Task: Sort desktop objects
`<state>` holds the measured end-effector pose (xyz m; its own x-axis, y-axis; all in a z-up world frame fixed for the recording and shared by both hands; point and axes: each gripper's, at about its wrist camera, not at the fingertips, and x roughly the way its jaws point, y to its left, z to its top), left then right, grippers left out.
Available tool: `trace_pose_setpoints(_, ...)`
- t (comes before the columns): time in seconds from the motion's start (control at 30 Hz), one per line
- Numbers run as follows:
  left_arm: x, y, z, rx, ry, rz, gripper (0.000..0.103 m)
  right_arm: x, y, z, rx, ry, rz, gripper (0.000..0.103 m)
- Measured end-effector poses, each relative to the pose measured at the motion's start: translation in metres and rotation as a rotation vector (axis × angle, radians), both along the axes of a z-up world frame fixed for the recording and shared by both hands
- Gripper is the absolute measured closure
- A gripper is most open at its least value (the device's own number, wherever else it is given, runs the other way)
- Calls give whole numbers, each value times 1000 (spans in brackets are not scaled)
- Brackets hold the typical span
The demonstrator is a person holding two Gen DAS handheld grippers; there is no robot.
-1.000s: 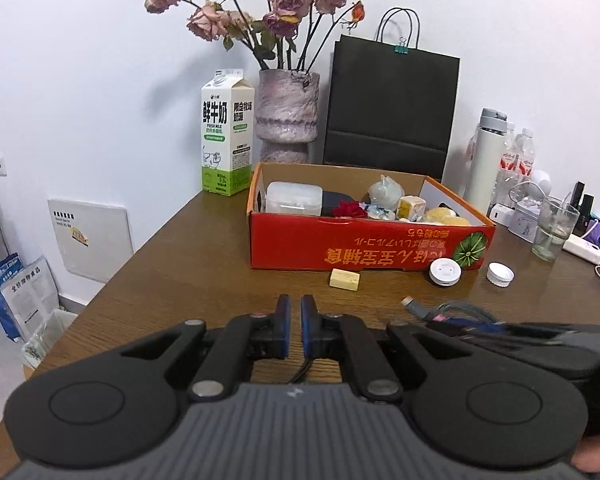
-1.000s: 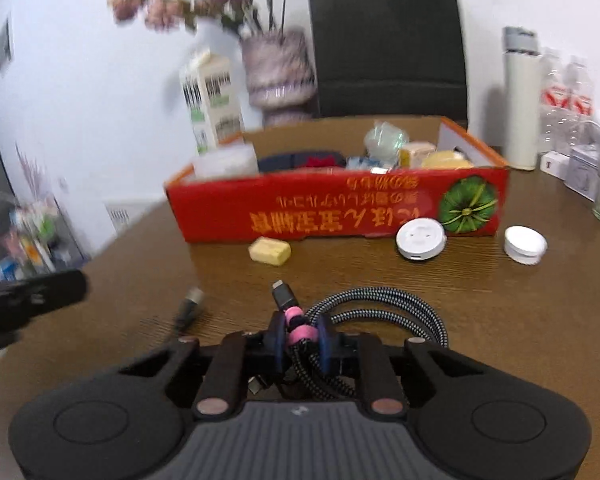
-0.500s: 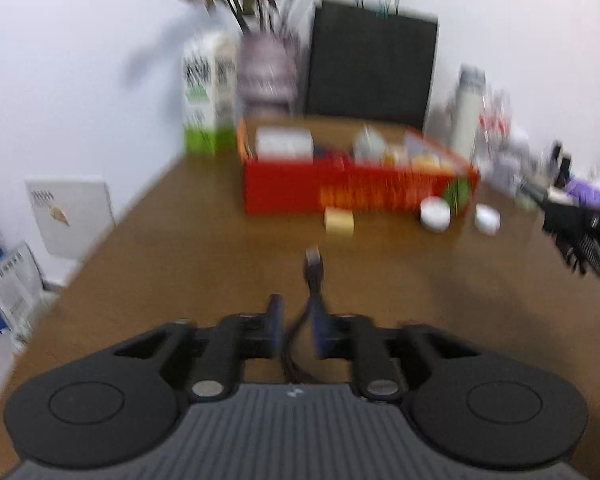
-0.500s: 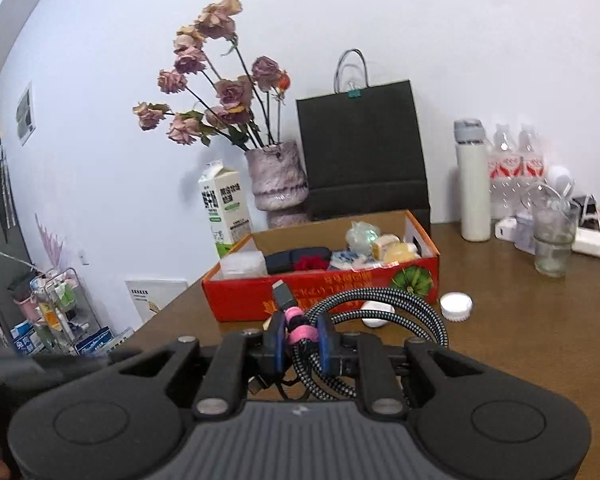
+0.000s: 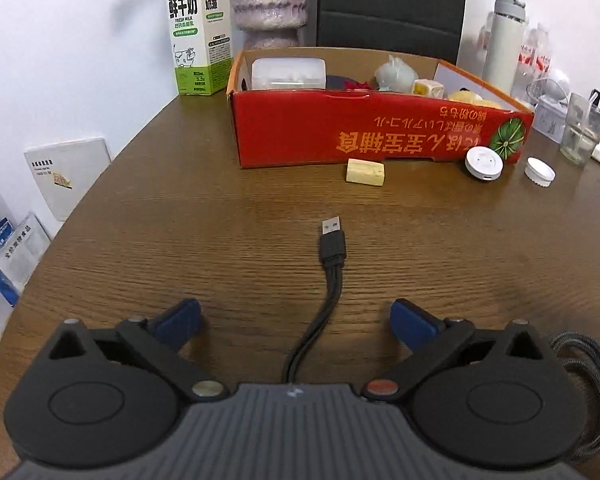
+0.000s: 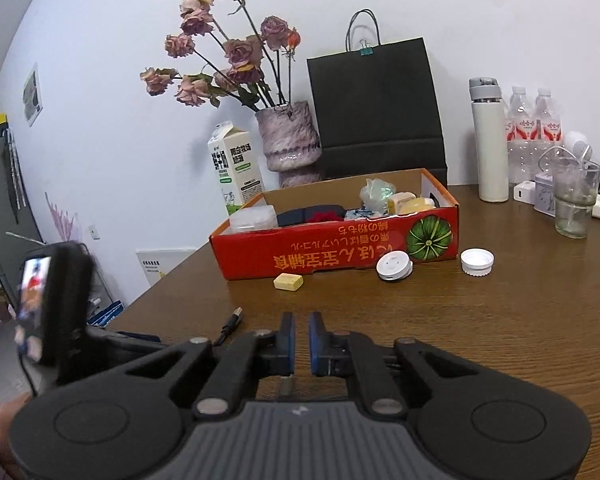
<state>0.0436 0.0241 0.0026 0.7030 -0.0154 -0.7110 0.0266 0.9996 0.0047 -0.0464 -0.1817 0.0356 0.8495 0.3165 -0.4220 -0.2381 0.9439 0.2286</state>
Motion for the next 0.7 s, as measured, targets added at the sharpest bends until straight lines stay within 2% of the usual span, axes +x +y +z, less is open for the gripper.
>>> trace_pose_setpoints(0.1,2,-2,-2,5,-9,5,0,4,0,-5,-14,12,-8,97)
trace_pose_setpoints(0.17,5,-4,-2,7,-13,10,0,7,-2,-9,-18,33,-15,92)
trace_pose_setpoints(0.27,9,-4,-2,5,-31,7,0,7,-5,-12,-15,68,-10,90)
trace_pose_setpoints(0.3,11,-4,-2,5,-31,8,0,5,-4,-12,-20,75,5,85)
trace_pose_setpoints(0.33,13,-5,-2,5,-31,9,4,1,-2,-12,-26,78,27,82)
trace_pose_setpoints(0.37,13,-5,-1,7,-45,9,21,-3,1,-13,-32,84,50,76)
trace_pose_setpoints(0.4,12,-6,1,9,-64,1,34,-5,6,-15,-37,102,79,67)
trace_pose_setpoints(0.43,11,-6,3,7,-78,-7,68,-6,11,-19,-43,135,94,65)
trace_pose_setpoints(0.47,10,-7,4,5,-82,-12,92,-6,16,-23,-52,167,92,64)
trace_pose_setpoints(0.57,7,-11,4,26,-96,1,93,1,32,-38,-85,230,74,63)
trace_pose_setpoints(0.63,2,-10,5,25,-114,16,93,4,40,-44,-96,210,40,54)
trace_pose_setpoints(0.7,-6,-7,12,-2,-151,33,94,9,52,-48,-147,180,21,56)
